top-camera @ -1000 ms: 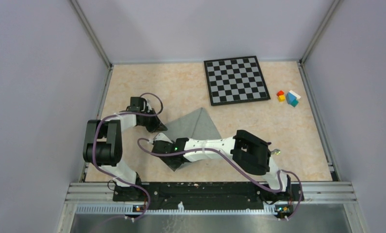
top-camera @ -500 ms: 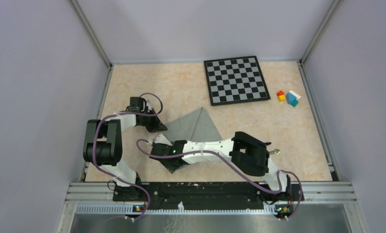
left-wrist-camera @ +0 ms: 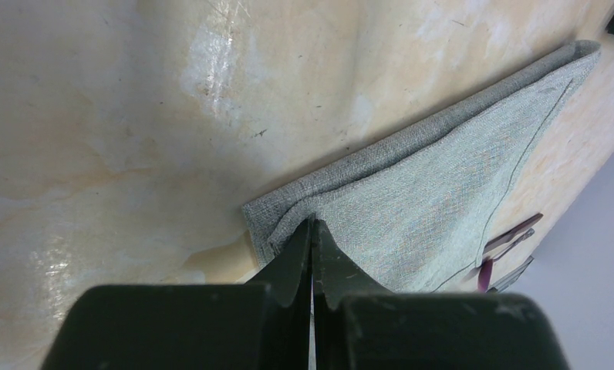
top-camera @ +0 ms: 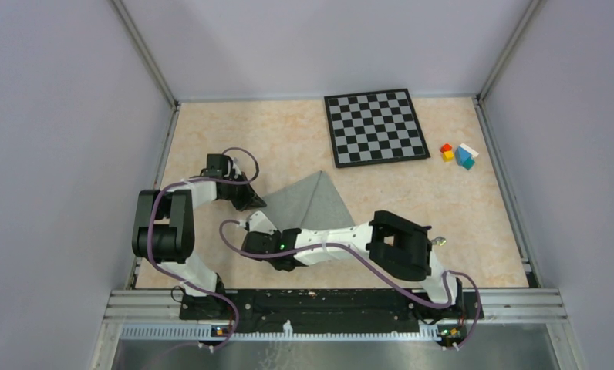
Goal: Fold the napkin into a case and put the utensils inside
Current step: Pick up the upper triangle-folded napkin from the center of the board.
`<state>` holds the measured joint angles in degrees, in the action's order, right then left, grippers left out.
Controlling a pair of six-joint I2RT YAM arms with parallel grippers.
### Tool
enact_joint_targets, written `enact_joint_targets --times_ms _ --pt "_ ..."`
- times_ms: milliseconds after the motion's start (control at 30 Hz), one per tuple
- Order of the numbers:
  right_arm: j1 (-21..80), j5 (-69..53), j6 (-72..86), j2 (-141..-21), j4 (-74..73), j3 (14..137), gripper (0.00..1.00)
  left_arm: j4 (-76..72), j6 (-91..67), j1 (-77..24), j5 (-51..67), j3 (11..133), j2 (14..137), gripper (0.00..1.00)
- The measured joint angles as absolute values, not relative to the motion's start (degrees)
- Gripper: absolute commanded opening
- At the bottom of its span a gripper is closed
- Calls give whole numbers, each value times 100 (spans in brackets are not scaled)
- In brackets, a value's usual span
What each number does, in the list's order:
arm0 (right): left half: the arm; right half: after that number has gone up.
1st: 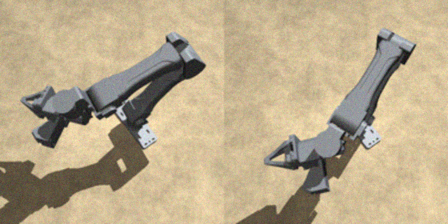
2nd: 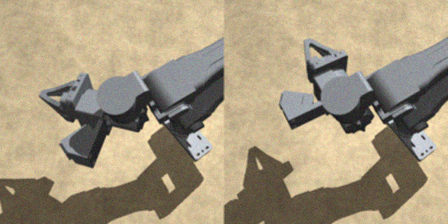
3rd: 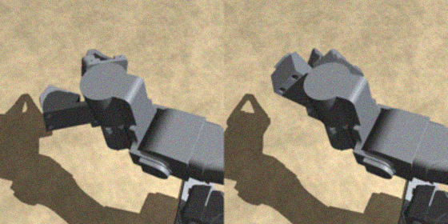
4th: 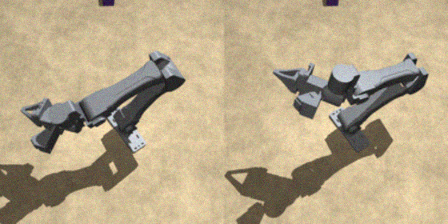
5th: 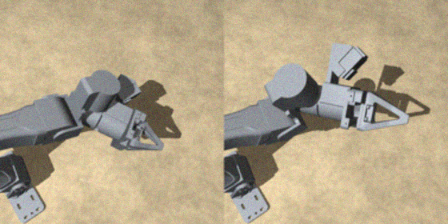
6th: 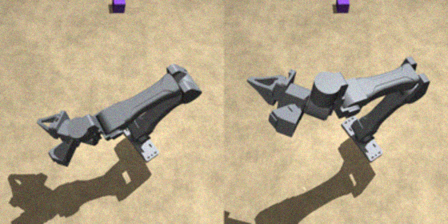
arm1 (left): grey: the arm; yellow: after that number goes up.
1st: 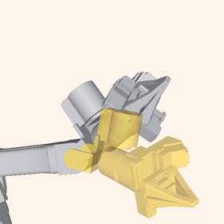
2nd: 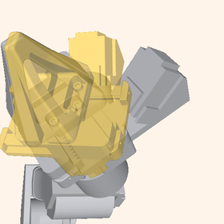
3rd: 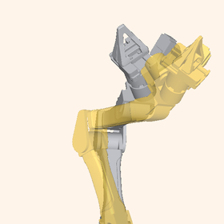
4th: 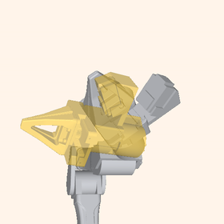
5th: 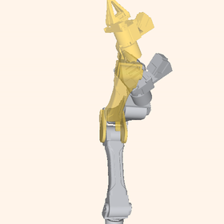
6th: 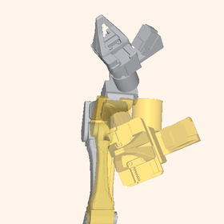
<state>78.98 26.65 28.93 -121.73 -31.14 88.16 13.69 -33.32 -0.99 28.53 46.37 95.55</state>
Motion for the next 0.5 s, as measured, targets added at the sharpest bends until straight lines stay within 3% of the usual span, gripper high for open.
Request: enact_joint_targets --times_ms 133,267,400,500 --pt "7922 2731 2657 -12027 -2755 8536 0 1369 -3310 -95 2871 4637 9539 27" --pt "7911 2571 2403 -11819 -2338 8182 0 1433 -3229 -117 2851 4639 9332 65" --pt "7856 2357 2357 -11544 -2137 7804 0 1870 -3035 -102 2534 4637 8641 94" --pt "7771 2167 2364 -11242 -1951 7465 0 2106 -2969 -34 2414 4617 7929 98"
